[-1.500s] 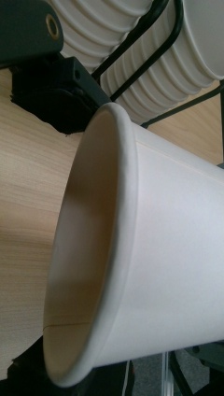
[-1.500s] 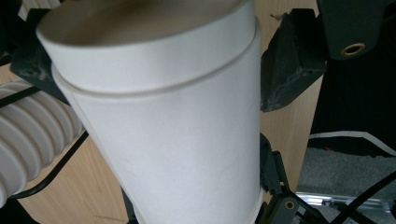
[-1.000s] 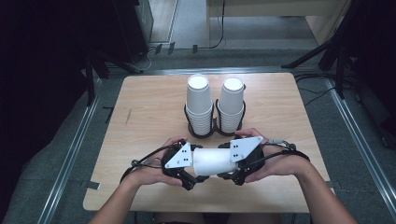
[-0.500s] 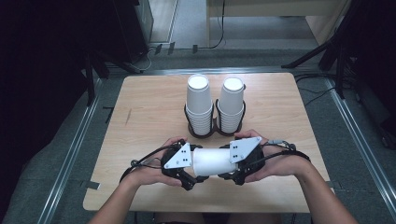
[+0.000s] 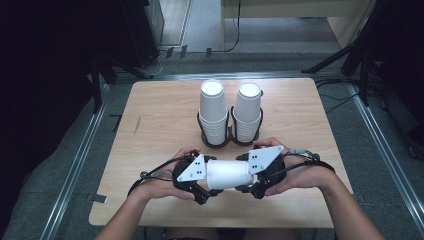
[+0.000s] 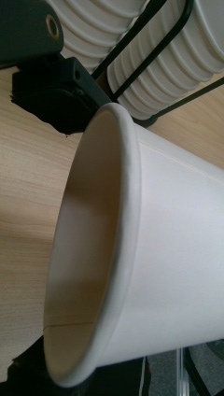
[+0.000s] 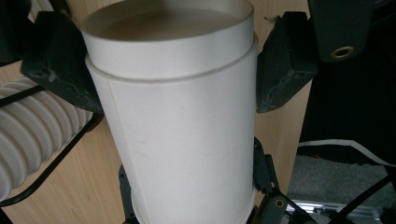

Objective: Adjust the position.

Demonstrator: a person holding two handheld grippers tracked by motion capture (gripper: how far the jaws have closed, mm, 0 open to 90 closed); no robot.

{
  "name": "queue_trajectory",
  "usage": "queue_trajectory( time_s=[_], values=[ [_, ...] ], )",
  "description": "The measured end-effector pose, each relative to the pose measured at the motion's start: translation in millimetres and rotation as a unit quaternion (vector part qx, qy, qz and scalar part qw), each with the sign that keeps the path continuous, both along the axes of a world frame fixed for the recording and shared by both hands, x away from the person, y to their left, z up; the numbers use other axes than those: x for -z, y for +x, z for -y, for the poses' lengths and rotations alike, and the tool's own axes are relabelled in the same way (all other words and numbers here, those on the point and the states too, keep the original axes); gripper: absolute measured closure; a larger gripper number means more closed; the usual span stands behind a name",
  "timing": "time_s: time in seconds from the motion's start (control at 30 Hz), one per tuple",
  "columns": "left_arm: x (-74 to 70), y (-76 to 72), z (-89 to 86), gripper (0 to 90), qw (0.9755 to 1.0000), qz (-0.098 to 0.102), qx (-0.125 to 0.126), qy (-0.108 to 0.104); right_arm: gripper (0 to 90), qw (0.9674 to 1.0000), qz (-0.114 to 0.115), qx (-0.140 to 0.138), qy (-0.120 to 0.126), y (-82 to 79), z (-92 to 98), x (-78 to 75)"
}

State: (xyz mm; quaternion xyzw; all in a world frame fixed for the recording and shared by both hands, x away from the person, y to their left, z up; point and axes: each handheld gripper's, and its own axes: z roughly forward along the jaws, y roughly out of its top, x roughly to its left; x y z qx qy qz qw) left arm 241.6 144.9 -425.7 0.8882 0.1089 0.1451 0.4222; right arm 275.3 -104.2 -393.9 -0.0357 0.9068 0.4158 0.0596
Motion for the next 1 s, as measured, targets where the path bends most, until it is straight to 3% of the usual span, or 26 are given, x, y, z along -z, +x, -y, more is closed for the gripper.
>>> queue_trajectory(
  time_s=[0.3,0.5,0.63,0.83,1.0],
  values=[
    [-0.2,-0.1,0.2,8.4,1.0000,0.000,0.000,-0.001,22.5,1.0000,0.005,-0.002,-0.003,-0.9,-2.2,1.6],
    [0.8,0.3,0.2,7.4,0.9999,-0.011,0.000,-0.006,23.1,1.0000,0.004,-0.003,-0.002,-1.4,-2.3,1.8],
    [-0.2,2.1,-0.5,1.2,0.9998,-0.012,-0.018,-0.004,23.1,1.0000,0.006,0.000,0.007,-2.3,-0.9,-0.7],
    [-1.5,3.0,-3.4,1.2,0.9993,-0.006,-0.035,-0.007,23.1,0.9998,0.016,0.009,0.012,-1.4,2.5,-2.2],
    [-3.2,4.6,-10.6,1.2,0.9983,-0.009,-0.052,-0.025,23.1,0.9990,0.026,0.021,0.030,-0.1,9.0,-5.4]
  ],
)
